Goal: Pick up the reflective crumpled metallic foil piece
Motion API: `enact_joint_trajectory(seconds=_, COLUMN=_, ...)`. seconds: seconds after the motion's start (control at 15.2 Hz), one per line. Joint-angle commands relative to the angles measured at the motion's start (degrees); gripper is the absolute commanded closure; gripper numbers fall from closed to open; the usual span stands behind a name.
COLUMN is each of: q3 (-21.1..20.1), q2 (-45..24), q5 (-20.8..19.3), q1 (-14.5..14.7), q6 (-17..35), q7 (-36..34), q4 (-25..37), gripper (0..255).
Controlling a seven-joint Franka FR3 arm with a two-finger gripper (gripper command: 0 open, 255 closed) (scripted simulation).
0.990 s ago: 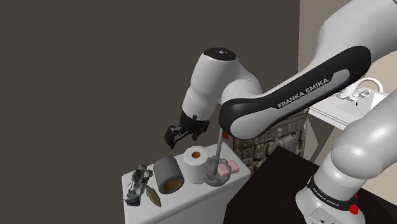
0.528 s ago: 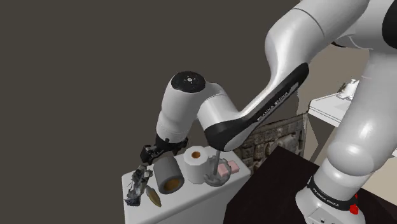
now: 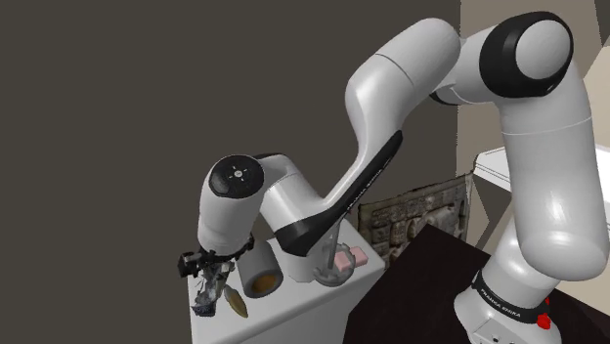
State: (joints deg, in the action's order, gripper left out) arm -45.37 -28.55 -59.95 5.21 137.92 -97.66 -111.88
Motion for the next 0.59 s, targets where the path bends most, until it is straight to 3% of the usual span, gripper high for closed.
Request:
enact_joint_trajectory(seconds=0.0, q3=1.2, q2=-1.8, q5=-1.8, q1=1.5, q6=-0.2, q7=-1.3, q4=1.2, gripper=0)
enact_joint_trajectory(seconds=0.46, q3=3.6, q2=-4.7, q5=-5.6, q1=3.3, q6=1.3, q7=-4.5, q4=1.4, gripper=0)
enact_joint_trajectory(seconds=0.53, q3=3.6, q2=-4.7, q5=-5.7, q1=3.4, q6=1.3, q7=-4.5, q4=1.4, gripper=255)
